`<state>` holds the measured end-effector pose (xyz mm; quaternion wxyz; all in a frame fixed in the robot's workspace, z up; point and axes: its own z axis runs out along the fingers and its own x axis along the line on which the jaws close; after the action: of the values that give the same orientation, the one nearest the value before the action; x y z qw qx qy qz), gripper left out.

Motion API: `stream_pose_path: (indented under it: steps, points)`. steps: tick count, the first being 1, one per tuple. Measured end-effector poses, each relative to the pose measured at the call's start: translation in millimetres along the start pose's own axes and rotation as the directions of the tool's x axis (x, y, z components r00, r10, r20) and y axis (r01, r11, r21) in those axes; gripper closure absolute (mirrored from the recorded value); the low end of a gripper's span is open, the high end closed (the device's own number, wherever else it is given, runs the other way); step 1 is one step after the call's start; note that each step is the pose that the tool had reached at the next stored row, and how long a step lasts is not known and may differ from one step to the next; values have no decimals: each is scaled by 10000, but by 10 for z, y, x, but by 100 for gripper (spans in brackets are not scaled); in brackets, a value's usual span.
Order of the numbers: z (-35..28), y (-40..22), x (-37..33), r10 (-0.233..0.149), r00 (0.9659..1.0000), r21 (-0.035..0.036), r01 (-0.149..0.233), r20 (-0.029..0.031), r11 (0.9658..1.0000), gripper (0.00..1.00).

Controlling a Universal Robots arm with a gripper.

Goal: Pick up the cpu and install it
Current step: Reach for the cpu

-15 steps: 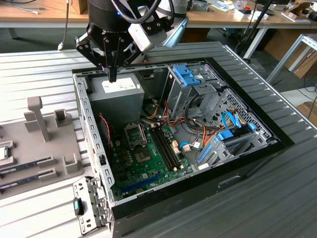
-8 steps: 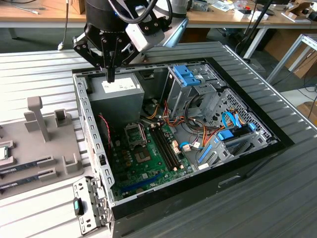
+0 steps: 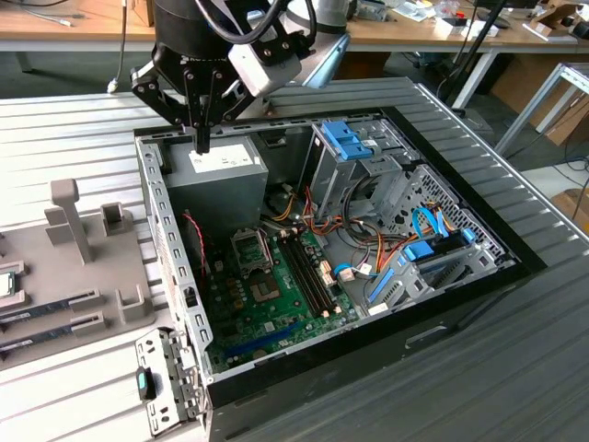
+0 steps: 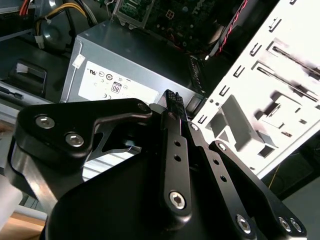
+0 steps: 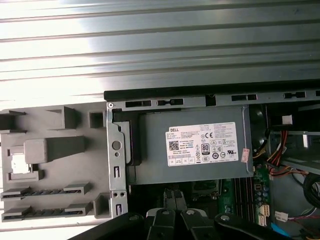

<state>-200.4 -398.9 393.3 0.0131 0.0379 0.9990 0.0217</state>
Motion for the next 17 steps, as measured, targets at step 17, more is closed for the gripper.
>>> stream_pose_path:
  steps: [17]
  points:
    - [-3,-6,80,0,10000,1,0,-1,10000,89]
